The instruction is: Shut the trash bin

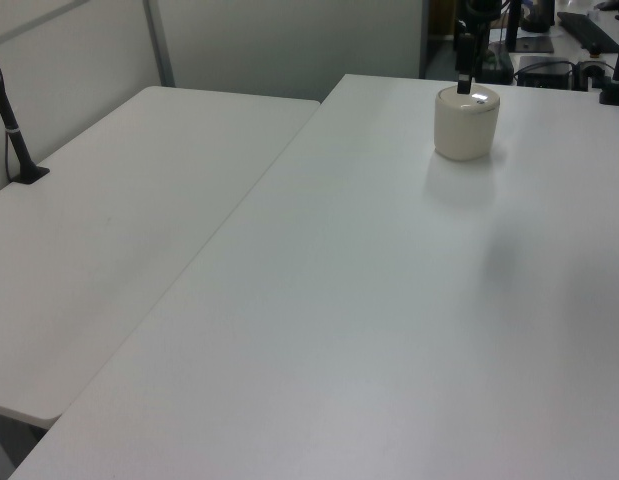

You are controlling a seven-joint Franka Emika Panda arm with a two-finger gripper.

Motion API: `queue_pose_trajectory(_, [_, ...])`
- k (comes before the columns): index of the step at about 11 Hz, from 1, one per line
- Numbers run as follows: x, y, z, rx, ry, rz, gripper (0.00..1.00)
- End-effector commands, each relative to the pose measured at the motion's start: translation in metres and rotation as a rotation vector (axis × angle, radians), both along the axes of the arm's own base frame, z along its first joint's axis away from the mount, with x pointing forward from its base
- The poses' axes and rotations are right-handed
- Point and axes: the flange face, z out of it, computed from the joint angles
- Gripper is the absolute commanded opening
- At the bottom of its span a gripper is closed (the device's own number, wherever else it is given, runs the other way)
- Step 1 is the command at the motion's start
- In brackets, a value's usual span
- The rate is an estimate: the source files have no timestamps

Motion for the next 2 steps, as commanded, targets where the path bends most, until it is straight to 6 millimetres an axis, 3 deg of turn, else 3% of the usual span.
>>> queue_pose_trajectory(1, [0.0093,0.0087,-0.0047,-0.008,-0.031,-0.051,1.00])
queue_pose_trajectory(2, [0.0125,0.0067,-0.0078,-0.010,-0.037,-0.060,1.00])
